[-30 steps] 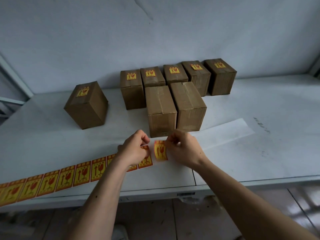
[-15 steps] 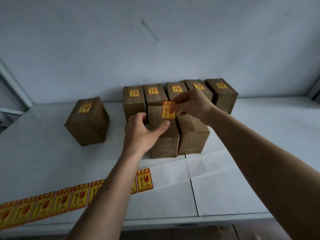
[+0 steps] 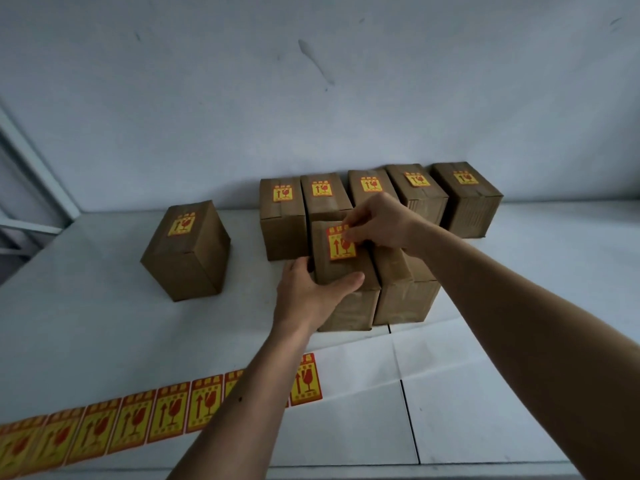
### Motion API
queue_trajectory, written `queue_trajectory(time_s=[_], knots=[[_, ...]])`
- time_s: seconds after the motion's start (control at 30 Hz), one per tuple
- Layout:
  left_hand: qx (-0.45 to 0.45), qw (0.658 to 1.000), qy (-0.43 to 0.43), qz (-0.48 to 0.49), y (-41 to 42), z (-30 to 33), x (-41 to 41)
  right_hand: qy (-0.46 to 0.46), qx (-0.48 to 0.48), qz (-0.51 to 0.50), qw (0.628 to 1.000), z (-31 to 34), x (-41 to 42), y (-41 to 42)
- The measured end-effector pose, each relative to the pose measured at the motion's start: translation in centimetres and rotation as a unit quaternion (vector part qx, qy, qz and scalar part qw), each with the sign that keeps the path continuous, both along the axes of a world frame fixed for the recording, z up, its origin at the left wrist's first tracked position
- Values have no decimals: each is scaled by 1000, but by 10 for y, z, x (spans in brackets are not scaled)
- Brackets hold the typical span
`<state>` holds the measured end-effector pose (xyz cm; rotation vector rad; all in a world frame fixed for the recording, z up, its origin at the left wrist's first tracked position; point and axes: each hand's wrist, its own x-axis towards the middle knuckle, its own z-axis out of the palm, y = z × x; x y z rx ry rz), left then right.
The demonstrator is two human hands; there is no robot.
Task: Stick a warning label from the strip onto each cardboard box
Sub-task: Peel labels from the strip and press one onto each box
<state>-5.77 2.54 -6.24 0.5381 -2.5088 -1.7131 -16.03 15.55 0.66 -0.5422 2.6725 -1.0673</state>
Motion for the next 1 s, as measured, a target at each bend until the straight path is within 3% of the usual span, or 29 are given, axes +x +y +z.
queue_trajectory(time_s=[0.4,0.7,0.8,1.0], knots=[[156,985,-42,57,4,11,-15,89,18,-23,996,-10,4,-5],[128,988,-36,78,4,-3,-25,146,-13,-99,984,-23,4,-11],[129,988,-32,83,6,-5,-25,176,22,-136,975,-26,1,-20],[143,985,-36,94,7,-7,-26,149,50,-188,970,-26,-7,-21]])
